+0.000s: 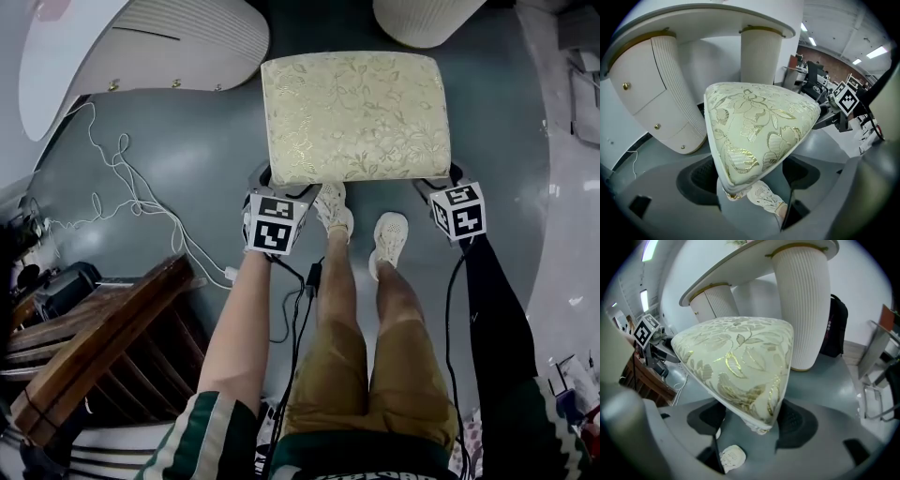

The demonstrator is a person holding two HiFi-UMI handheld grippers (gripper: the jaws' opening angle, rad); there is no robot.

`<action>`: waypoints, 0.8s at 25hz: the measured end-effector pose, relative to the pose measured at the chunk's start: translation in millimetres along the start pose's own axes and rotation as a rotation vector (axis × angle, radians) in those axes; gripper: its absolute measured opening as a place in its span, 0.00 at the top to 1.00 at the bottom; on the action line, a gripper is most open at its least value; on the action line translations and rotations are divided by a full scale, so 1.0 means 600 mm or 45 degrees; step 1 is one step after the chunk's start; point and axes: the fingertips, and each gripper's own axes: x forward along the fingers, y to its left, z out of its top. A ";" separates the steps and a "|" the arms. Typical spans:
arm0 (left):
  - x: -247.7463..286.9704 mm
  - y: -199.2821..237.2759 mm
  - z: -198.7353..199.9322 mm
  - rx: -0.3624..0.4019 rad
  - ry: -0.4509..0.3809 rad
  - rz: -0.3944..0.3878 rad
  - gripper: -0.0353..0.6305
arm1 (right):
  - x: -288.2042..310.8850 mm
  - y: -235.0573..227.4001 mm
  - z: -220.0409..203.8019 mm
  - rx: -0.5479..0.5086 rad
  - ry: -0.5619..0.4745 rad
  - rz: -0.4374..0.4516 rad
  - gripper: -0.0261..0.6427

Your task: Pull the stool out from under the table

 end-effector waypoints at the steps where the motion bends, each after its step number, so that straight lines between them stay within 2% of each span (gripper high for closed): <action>1: 0.000 0.000 -0.001 0.006 0.001 0.006 0.30 | 0.001 -0.001 -0.001 0.002 -0.001 -0.001 0.46; 20: -0.011 0.008 0.002 -0.026 0.037 -0.022 0.31 | -0.008 0.009 0.009 0.031 0.049 0.008 0.46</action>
